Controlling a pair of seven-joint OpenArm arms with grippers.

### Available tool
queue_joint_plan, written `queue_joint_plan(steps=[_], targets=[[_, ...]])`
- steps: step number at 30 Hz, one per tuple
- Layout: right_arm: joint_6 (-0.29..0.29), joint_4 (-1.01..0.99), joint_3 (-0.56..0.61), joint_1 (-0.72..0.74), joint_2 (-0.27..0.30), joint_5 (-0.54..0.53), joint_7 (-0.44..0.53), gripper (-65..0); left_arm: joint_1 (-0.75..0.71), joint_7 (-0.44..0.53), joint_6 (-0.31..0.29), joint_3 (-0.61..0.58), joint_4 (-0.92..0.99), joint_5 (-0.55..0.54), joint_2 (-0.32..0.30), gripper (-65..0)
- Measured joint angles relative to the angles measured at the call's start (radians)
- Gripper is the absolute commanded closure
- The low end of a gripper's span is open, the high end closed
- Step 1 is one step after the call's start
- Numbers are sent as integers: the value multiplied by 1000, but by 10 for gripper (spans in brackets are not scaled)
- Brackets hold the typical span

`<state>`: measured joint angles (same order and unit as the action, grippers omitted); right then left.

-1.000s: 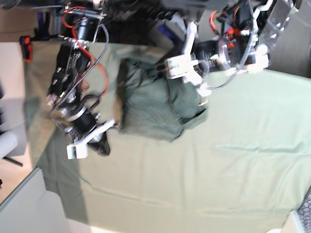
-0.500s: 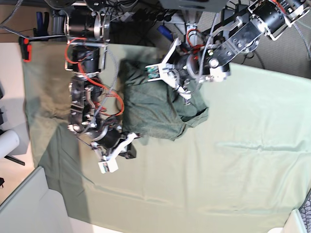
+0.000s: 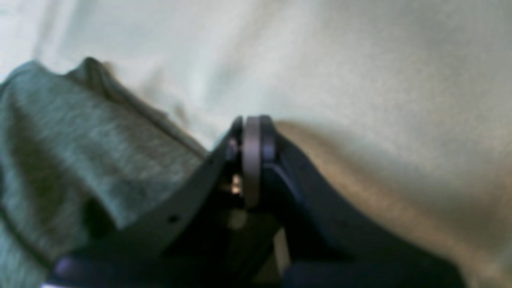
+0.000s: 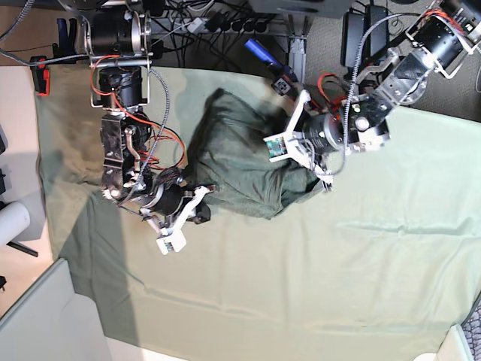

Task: Fold the T-shirt properly
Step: 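Grasp the folded bundle with both grippers from opposite sides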

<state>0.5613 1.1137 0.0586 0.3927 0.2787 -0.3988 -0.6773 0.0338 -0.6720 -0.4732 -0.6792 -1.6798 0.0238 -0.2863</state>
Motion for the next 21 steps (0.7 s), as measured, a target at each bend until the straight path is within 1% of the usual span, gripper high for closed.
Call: queue_joint_plan(steps=[3,7,11,14,18,21], targets=[[0,11,0,0,7,-73,-51,0,7,-2,1,39,1,3,-3,-60],[0,50,0,-28,12,-127,-87,0,36,-19,2,70,5,24,-14,-60],[0,148,1,-77,11,-196,-111,0,36,-19,6,76,6,29,-18,-60],[0,211,1,-121,12,-194,-132,0,54,0,5,71,7,27,-26,-60],[0,286,1,-199,12,-195,-147,0,101,19,6,72,10,28,-64,-60],[0,328,1,-256,12,-195,-146,0,140,24,7,72,61,27,-71,-60]])
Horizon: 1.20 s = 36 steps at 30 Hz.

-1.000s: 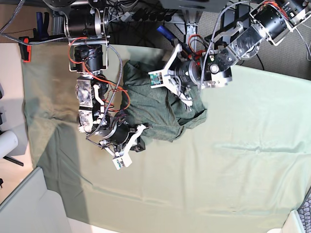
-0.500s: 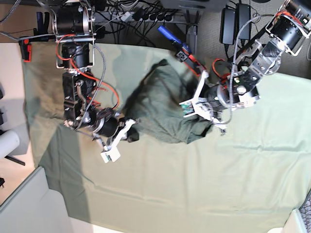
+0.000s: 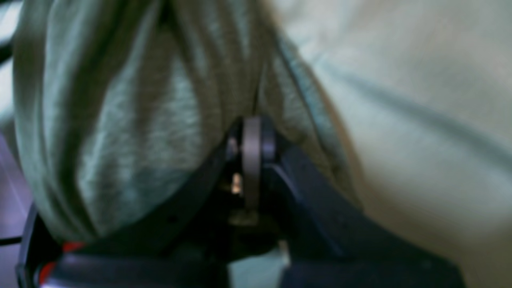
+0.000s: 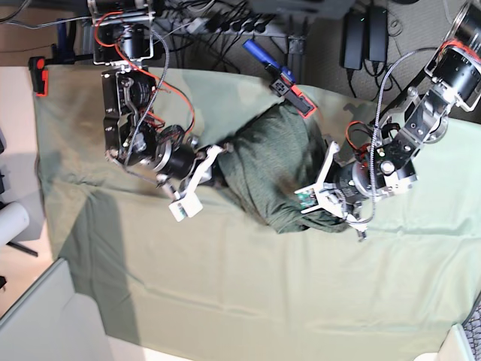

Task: Fold the T-shirt properly
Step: 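Grasp the folded bundle with both grippers from opposite sides, then lift and flip the bundle with both grippers, setting it down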

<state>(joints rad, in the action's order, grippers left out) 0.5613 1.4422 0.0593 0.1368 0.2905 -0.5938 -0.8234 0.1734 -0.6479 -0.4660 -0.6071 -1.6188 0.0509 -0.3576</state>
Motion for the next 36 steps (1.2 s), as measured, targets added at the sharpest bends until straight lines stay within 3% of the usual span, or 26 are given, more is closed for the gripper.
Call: queue_joint_plan(steps=[7,10,13,19,23,31,36], targets=[[0,112,-3,-94,0,16,-1,0,32,9,16,-2,86,-26,-5,-60],[0,130,-13,-99,0,31,-2,0,32,-10,61,-2,71,-21,-40,-60],[0,130,-53,-92,0,30,4,0,26,-61,70,0,22,-58,-82,-60],[0,130,-176,-92,0,37,50,0,-60,-71,70,0,-89,-120,-131,-60],[0,130,-200,-92,0,88,106,0,-143,-77,69,-2,-127,-123,-132,-60],[0,21,-200,13,-3,90,114,0,-180,-33,69,3,-129,-116,-124,-60],[0,-96,-170,89,-3,78,116,0,-146,2,35,5,-40,-121,-72,-60]])
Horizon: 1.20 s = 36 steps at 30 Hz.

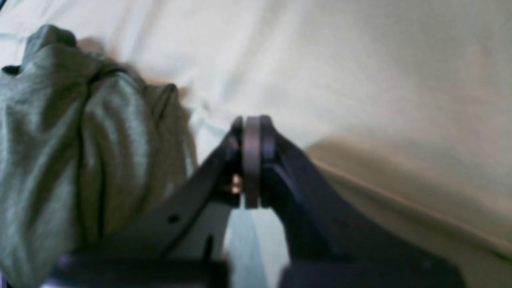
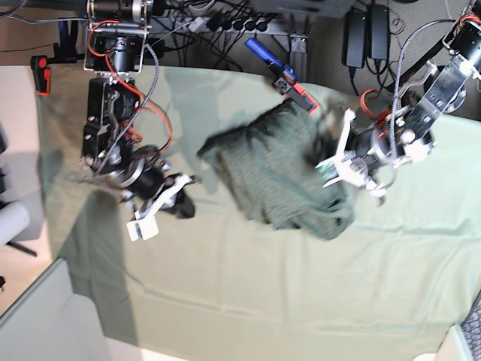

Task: Fold the T-shirt properly
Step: 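Lift and flip the bundle with both grippers, setting it down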

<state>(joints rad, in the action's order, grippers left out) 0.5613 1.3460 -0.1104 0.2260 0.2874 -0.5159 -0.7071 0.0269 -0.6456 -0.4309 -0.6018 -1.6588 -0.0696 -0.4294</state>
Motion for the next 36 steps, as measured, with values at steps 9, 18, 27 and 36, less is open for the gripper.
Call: queue_joint_plan(steps=[9,18,27,36], targets=[[0,-28,20,-24,-2,-46,-15,0,134,94,-51,4,243,-47,116,-60],[0,-27,20,-41,-2,-113,-48,0,299,139,-79,8,481,-31,209,-60],[0,-22,20,-62,-70,-113,-72,0,335,50,-74,1,478,-106,174,-60],[0,-3,6,-58,-83,-92,-73,0,221,-60,-25,-3,180,-111,-20,-60]])
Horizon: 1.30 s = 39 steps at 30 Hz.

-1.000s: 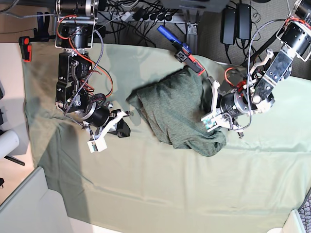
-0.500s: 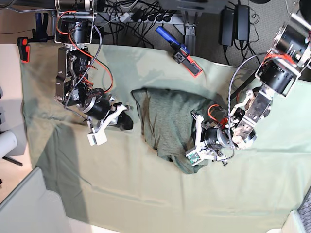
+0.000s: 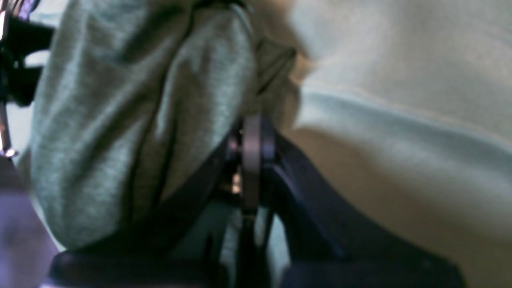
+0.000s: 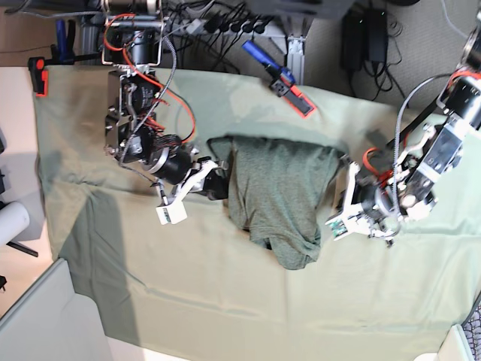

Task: Fold the T-shirt properly

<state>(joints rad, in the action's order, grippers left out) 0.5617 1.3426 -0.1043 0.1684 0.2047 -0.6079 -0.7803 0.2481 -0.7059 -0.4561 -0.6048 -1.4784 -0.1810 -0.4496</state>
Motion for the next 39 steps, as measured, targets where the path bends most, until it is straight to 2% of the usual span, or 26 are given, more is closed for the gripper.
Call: queue_joint_plan(steps=[3,5,8,11,14,18,21,24,29,34,39], targets=[[0,36,-34,-3,3,39,1,0,-61,-8,35,35,-121,-5,-45,-60],[0,67,-56,-3,11,49,-18,0,-106,-23,42,102,-210,-13,-65,-60],[0,132,-79,-18,50,36,-50,0,-196,-55,44,224,-340,-89,-103,-60],[1,208,-84,-78,111,21,-44,0,-330,-74,3,346,-446,-150,-130,-60],[2,277,-90,-165,161,12,-56,0,-444,-76,-49,457,-545,-220,-132,-60],[3,383,-136,-294,227,-29,-50,0,-602,-70,-63,571,-664,-250,-132,-60],[3,448,-211,-409,241,-58,-60,0,-715,-86,-69,634,-715,-252,-132,-60],[5,503,-289,-513,249,-102,-91,0,-803,-100,-71,692,-731,-303,-124,-60],[4,547,-393,-676,248,-180,-148,0,-989,-147,-135,743,-731,-396,-68,-60],[4,527,-405,-851,248,-181,-172,0,-1146,-139,-137,748,-678,-329,-35,-60],[3,385,-402,-941,245,-185,-164,0,-1166,-126,-135,748,-436,-275,-25,-60]])
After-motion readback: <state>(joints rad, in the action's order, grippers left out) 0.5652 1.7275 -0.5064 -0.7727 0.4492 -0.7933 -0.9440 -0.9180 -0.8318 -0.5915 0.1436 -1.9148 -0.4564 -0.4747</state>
